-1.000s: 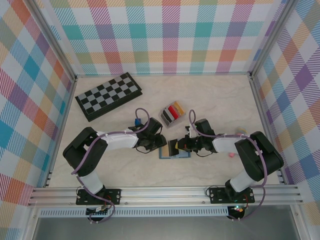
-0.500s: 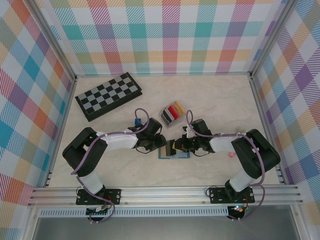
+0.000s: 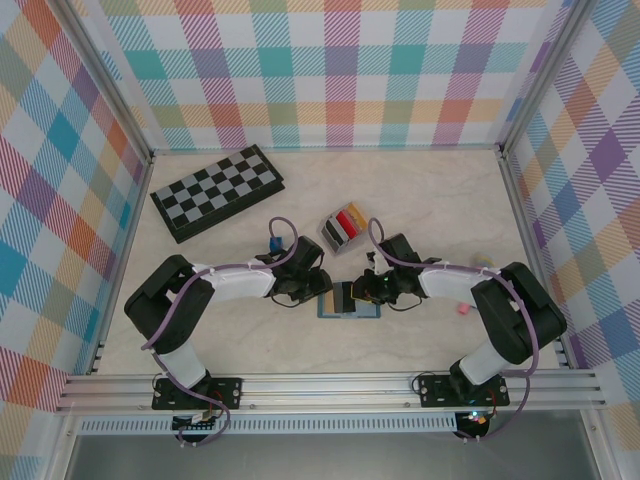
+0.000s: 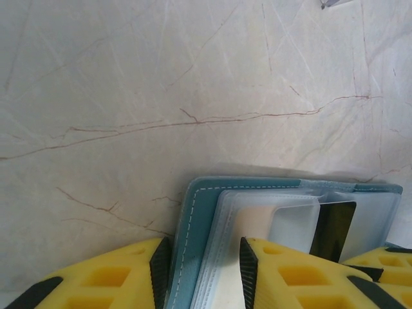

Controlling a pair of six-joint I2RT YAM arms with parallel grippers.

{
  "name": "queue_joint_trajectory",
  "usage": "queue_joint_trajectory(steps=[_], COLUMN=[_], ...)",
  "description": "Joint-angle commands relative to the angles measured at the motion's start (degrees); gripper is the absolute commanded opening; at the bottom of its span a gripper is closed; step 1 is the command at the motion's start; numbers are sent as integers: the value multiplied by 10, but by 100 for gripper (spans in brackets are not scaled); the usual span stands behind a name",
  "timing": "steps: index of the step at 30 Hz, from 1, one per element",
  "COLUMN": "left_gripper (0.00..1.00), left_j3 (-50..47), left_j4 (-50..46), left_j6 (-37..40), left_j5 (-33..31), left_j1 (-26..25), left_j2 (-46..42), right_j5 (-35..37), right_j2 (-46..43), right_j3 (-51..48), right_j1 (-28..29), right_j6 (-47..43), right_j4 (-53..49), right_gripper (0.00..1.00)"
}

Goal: Put the credit cards into the card holder
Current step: Insert the credit card into the card slot.

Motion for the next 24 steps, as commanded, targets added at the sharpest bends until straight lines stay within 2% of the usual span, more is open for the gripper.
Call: queue_joint_trajectory(steps=[1, 13, 15, 19, 24], left_gripper=[36, 40, 40, 40, 41], left_j3=[-15, -21, -21, -26, -24], left_j4=[2, 14, 11, 9, 12], left_j6=[-2, -7, -8, -9, -7], left_j5=[18, 21, 18, 12, 17], left_j1=[-8, -8, -8, -8, -8], left_j2=[6, -1, -2, -7, -2], right_j5=[-20, -54, -18, 80, 75], right_j2=[2, 57, 44, 7, 20], right_j3=[19, 58, 65, 81, 78], right_j1=[5, 32, 32, 32, 32], right_j6=[-13, 26, 22, -6, -13], right_j4=[-10, 43, 2, -110, -116], right_gripper=[14, 15, 14, 20, 25])
